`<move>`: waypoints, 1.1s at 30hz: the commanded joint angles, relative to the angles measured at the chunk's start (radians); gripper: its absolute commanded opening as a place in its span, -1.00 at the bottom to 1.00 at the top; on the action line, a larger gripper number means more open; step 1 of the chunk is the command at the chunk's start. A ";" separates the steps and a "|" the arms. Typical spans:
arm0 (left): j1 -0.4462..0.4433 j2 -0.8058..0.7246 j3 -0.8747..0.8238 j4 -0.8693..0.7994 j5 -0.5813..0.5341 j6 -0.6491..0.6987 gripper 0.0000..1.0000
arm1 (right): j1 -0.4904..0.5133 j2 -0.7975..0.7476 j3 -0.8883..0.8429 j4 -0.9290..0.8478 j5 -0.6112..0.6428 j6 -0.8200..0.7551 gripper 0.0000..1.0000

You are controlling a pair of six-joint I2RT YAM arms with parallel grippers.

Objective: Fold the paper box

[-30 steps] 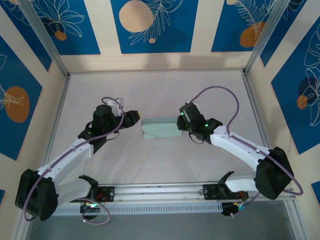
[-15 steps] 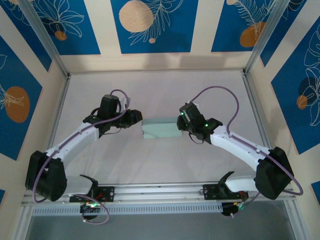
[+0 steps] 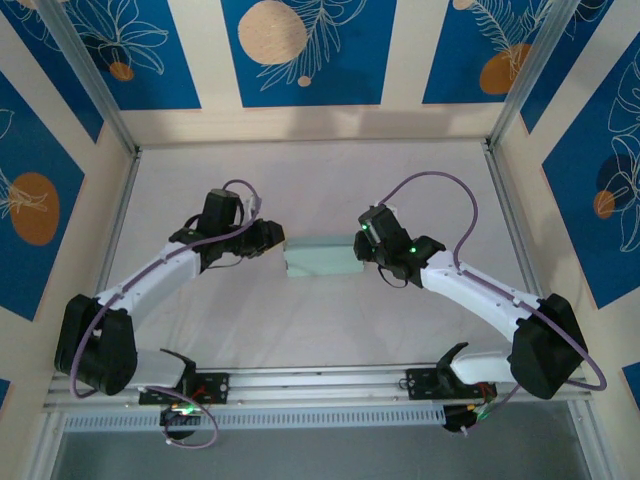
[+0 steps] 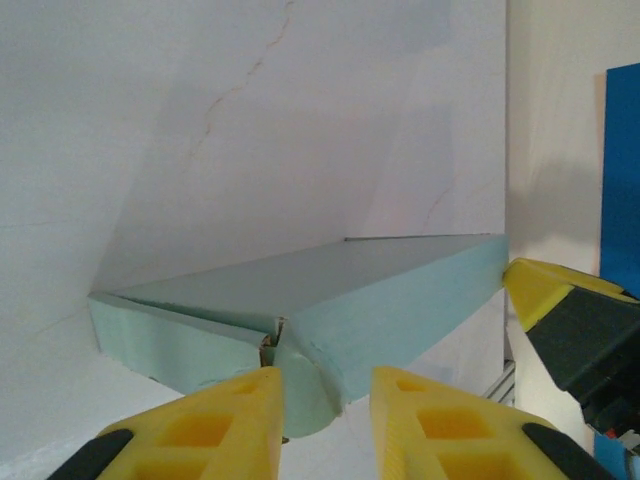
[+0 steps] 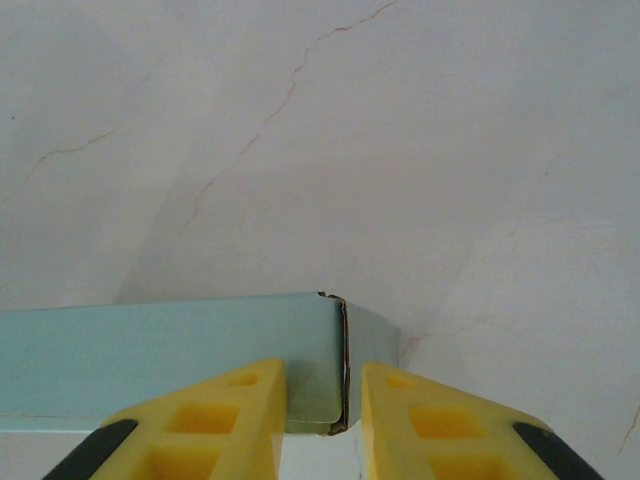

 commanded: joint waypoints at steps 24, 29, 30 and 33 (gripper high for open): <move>-0.004 -0.023 -0.119 0.086 0.038 -0.044 -0.59 | 0.031 0.034 0.003 -0.081 0.014 0.018 -0.45; -0.006 -0.036 -0.155 0.077 0.013 -0.011 -0.68 | 0.033 0.028 -0.008 -0.082 0.025 0.020 -0.45; -0.006 -0.040 -0.164 0.077 0.009 -0.009 -0.71 | 0.033 0.027 -0.010 -0.083 0.028 0.020 -0.45; -0.009 -0.040 -0.190 0.090 0.009 -0.015 -0.74 | 0.033 0.027 -0.012 -0.083 0.033 0.017 -0.45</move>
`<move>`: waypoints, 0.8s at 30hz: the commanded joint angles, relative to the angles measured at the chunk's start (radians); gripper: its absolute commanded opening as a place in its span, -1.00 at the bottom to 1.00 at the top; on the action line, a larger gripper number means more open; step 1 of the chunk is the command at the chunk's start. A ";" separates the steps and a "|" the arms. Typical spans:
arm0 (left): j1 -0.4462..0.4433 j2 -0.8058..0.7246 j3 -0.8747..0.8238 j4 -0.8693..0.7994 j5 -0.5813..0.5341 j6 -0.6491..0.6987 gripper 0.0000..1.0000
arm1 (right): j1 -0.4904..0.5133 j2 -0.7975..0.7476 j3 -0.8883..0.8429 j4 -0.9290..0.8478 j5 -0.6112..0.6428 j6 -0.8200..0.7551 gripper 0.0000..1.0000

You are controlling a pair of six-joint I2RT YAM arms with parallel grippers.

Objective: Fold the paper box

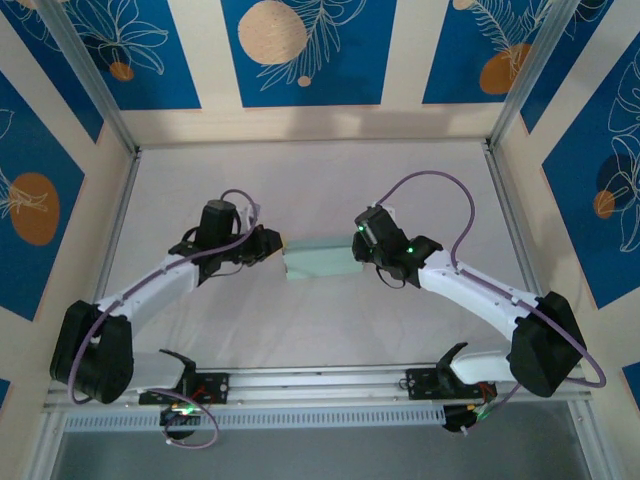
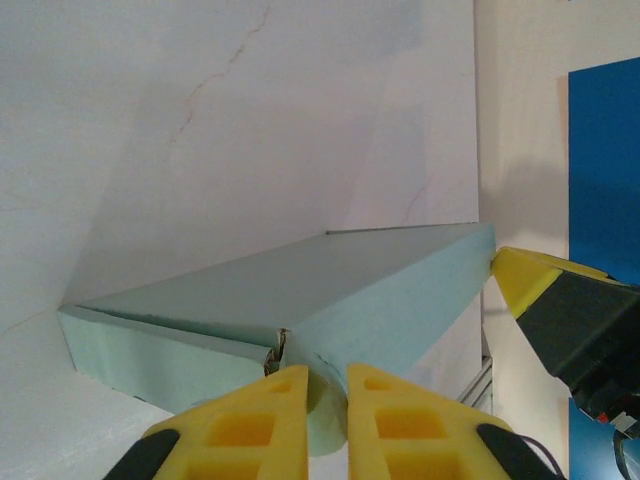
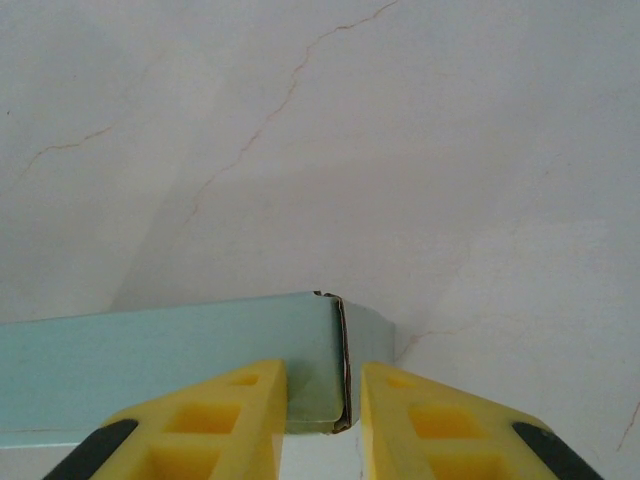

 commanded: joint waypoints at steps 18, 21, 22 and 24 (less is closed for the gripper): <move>-0.019 -0.125 0.050 -0.319 -0.241 0.250 -0.05 | 0.009 -0.002 0.004 -0.107 0.023 -0.020 -0.35; 0.012 -0.132 0.048 -0.286 -0.217 0.242 0.06 | -0.006 -0.016 0.021 -0.112 0.015 -0.044 -0.28; 0.014 -0.123 0.044 -0.268 -0.202 0.235 0.07 | -0.013 -0.017 0.028 -0.114 0.004 -0.050 -0.26; 0.013 -0.102 0.026 -0.219 -0.151 0.205 0.07 | -0.027 -0.015 0.040 -0.116 -0.020 -0.067 -0.20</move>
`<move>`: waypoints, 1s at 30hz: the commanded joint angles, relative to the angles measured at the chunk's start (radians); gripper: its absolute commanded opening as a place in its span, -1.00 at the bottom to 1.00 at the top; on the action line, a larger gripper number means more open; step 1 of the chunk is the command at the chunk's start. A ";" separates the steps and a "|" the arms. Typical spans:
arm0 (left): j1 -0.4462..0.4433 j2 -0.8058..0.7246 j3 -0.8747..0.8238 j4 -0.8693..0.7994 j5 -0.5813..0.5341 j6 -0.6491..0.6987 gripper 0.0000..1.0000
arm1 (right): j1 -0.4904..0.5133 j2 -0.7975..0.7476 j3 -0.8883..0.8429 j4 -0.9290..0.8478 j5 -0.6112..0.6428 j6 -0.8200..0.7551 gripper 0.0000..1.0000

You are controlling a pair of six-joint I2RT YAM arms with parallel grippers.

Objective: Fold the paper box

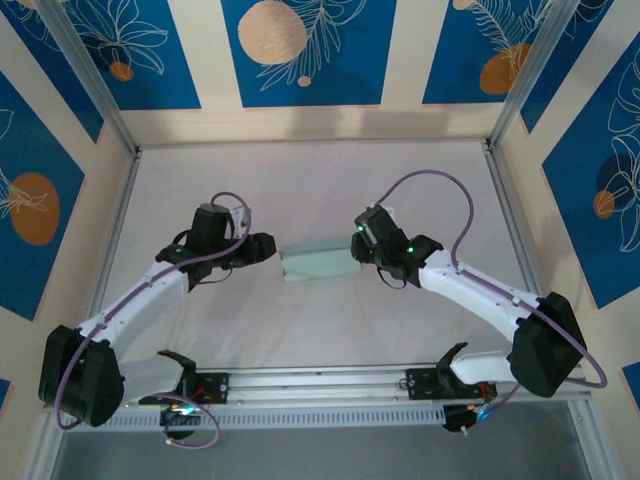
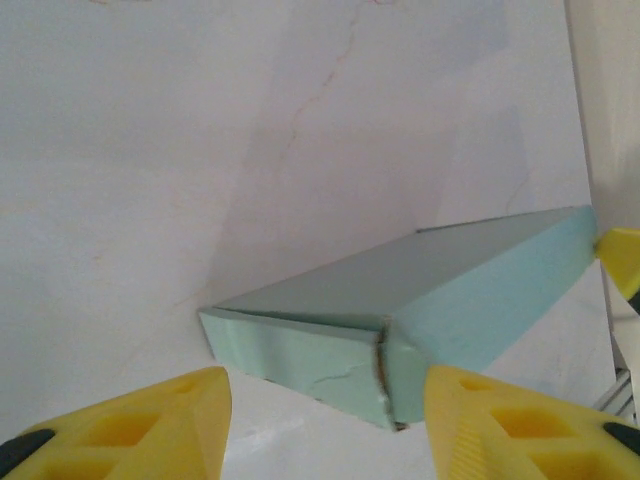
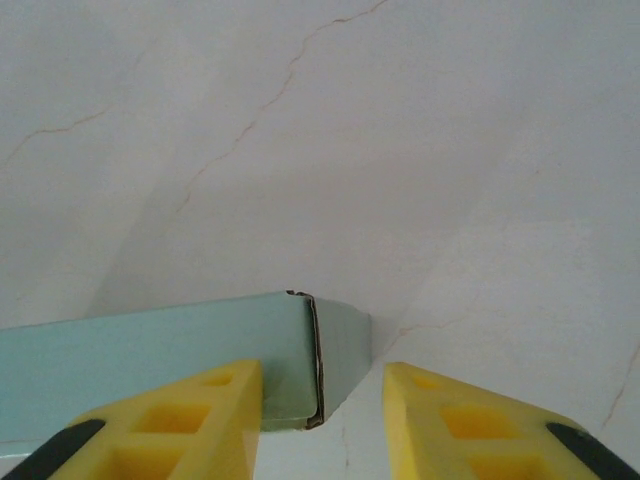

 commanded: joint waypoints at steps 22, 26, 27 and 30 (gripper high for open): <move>0.009 0.006 -0.055 0.145 0.010 -0.009 0.02 | -0.051 -0.069 0.149 0.015 -0.500 -0.852 0.06; 0.011 -0.018 -0.064 0.154 -0.006 -0.011 -0.01 | -0.007 -0.001 0.191 -0.005 -0.573 -1.141 0.04; 0.013 -0.027 -0.064 0.149 -0.010 -0.008 -0.01 | 0.007 0.016 0.191 0.007 -0.579 -1.213 0.05; 0.016 -0.059 -0.070 0.140 -0.037 -0.004 -0.01 | 0.035 0.072 0.215 0.022 -0.581 -1.385 0.07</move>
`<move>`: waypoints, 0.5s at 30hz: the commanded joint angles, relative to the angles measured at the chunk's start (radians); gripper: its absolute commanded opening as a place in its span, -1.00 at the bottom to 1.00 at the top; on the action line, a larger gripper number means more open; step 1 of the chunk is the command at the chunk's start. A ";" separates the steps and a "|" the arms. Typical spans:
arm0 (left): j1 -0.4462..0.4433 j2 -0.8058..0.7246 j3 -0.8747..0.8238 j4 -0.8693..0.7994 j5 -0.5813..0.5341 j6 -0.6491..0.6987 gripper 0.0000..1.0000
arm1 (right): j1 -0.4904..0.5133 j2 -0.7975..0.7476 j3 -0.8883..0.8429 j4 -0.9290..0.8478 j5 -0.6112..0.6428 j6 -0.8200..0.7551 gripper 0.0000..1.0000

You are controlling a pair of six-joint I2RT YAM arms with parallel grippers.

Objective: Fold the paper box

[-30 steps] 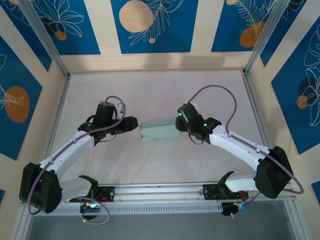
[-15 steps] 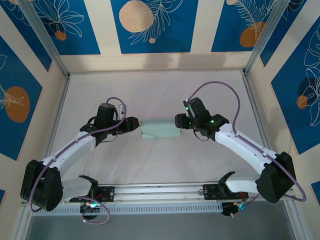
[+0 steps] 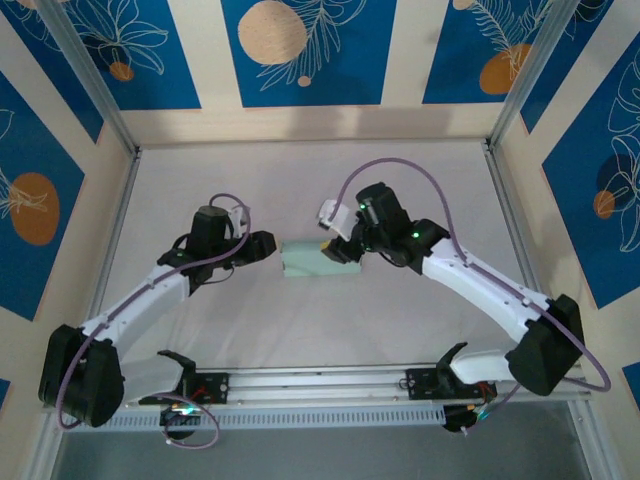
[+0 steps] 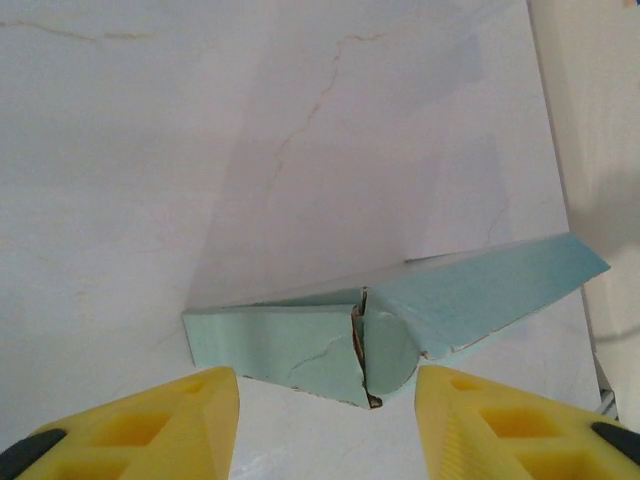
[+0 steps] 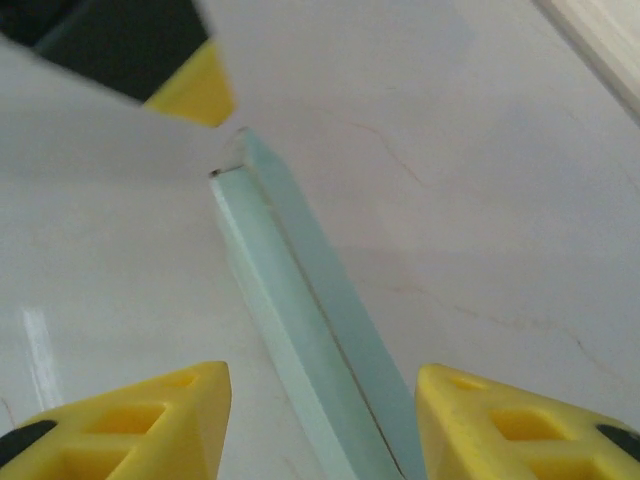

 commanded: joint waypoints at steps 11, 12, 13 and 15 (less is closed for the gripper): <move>0.017 -0.068 -0.044 0.033 -0.038 0.000 -0.02 | 0.087 0.252 0.146 0.063 0.012 -0.515 -0.10; 0.017 -0.065 -0.046 0.038 -0.035 -0.002 -0.03 | 0.090 0.266 0.158 0.063 0.016 -0.521 -0.13; 0.017 -0.063 -0.048 0.041 -0.030 -0.003 -0.03 | 0.094 0.282 0.167 0.064 0.028 -0.529 -0.16; 0.020 -0.061 -0.048 0.046 -0.025 -0.006 -0.03 | 0.102 0.306 0.182 0.062 0.051 -0.543 -0.25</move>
